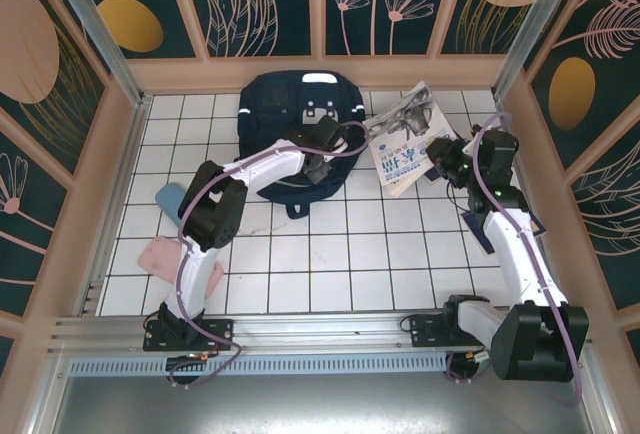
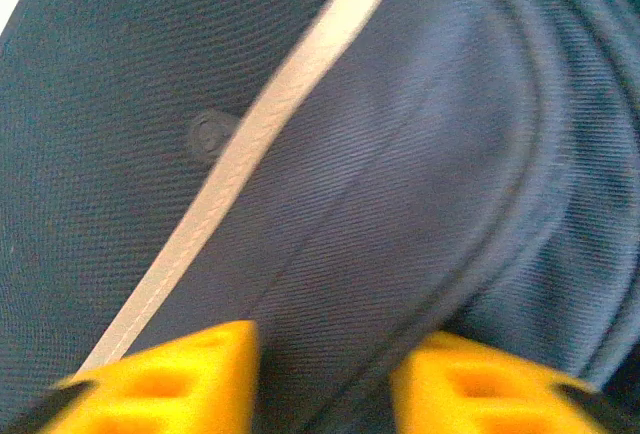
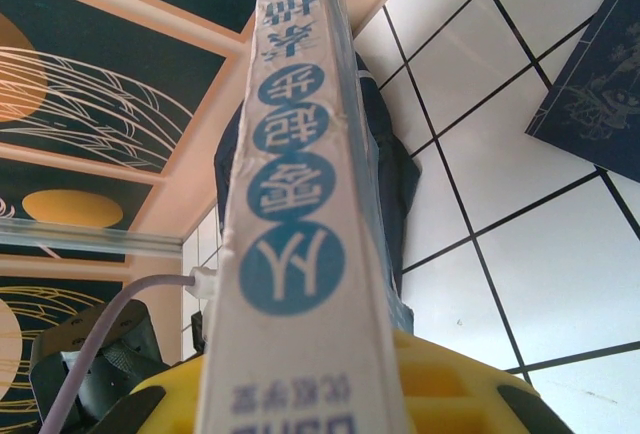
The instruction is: Pack the student bag
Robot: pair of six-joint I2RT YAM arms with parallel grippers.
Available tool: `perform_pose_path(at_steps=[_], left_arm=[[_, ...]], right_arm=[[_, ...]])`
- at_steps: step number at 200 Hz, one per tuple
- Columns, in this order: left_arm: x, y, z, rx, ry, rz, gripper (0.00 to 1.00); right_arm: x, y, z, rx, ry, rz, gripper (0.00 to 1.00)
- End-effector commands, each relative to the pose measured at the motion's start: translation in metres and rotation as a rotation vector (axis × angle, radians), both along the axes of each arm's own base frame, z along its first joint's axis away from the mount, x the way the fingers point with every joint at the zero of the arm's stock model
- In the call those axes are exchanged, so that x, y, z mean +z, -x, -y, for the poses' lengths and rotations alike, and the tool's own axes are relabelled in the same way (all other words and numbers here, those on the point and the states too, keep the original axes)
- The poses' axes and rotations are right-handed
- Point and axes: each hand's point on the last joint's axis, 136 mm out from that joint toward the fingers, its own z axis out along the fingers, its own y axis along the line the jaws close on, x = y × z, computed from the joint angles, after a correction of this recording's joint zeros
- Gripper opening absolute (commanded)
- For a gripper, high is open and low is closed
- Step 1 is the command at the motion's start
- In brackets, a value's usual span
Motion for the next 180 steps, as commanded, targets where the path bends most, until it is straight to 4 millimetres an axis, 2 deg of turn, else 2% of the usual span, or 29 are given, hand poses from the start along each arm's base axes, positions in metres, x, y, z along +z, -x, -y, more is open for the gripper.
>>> perform_pose_path(at_steps=[1, 21, 31, 46, 66, 92, 122, 149, 162, 180], left_arm=[[0.036, -0.026, -0.006, 0.014, -0.007, 0.136, 0.25], [0.053, -0.030, -0.003, 0.020, 0.026, 0.179, 0.11], [0.062, -0.033, -0.002, 0.032, 0.048, 0.201, 0.09], [0.076, -0.033, 0.000, 0.042, 0.086, 0.229, 0.00], [0.096, -0.035, -0.002, 0.070, 0.134, 0.288, 0.00], [0.132, -0.038, -0.010, 0.137, 0.190, 0.390, 0.00], [0.175, -0.040, -0.015, 0.229, 0.307, 0.487, 0.00], [0.196, -0.038, -0.011, 0.260, 0.422, 0.509, 0.00], [0.204, -0.039, -0.011, 0.278, 0.453, 0.520, 0.00], [0.210, -0.039, -0.007, 0.276, 0.490, 0.521, 0.00]], right_arm=[[0.053, -0.004, -0.003, 0.025, -0.021, 0.198, 0.00], [0.053, -0.002, -0.002, 0.022, -0.021, 0.199, 0.00], [0.054, -0.001, -0.002, 0.023, -0.019, 0.202, 0.00], [0.054, 0.001, -0.002, 0.023, -0.013, 0.199, 0.00], [0.055, 0.004, 0.000, 0.018, -0.004, 0.200, 0.00], [0.056, 0.010, 0.000, 0.023, 0.003, 0.192, 0.00], [0.046, 0.021, -0.001, 0.028, 0.002, 0.137, 0.00], [0.036, 0.034, -0.013, 0.085, -0.063, 0.083, 0.00], [0.042, 0.043, -0.026, 0.144, -0.119, 0.096, 0.00], [0.059, 0.056, -0.043, 0.233, -0.186, 0.148, 0.00]])
